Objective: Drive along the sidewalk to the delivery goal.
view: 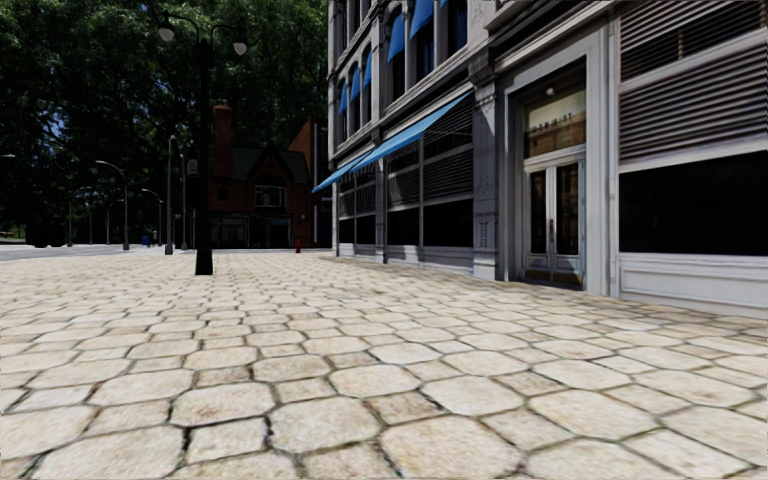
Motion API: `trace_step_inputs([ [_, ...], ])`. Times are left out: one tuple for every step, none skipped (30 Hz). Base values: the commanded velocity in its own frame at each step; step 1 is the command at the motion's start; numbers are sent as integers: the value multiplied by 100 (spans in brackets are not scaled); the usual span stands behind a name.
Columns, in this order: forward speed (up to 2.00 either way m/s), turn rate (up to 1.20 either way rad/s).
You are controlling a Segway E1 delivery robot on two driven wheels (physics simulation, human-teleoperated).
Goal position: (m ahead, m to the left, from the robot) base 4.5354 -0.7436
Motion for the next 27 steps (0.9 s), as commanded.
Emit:
trace_step_inputs([
  [200,0],
  [200,0],
  [200,0],
  [200,0],
  [200,0],
  [200,-3],
  [200,-8],
  [200,-8],
  [200,-12],
  [200,-14],
  [200,-18],
  [200,-18],
  [200,-21],
  [200,-29],
  [200,-29],
  [200,-32],
  [200,-33],
  [200,-33],
  [200,-33],
  [200,-34],
  [200,-34],
  [200,-35],
  [200,-35],
  [200,-35],
  [200,-36],
  [200,-36],
  [200,-12],
])
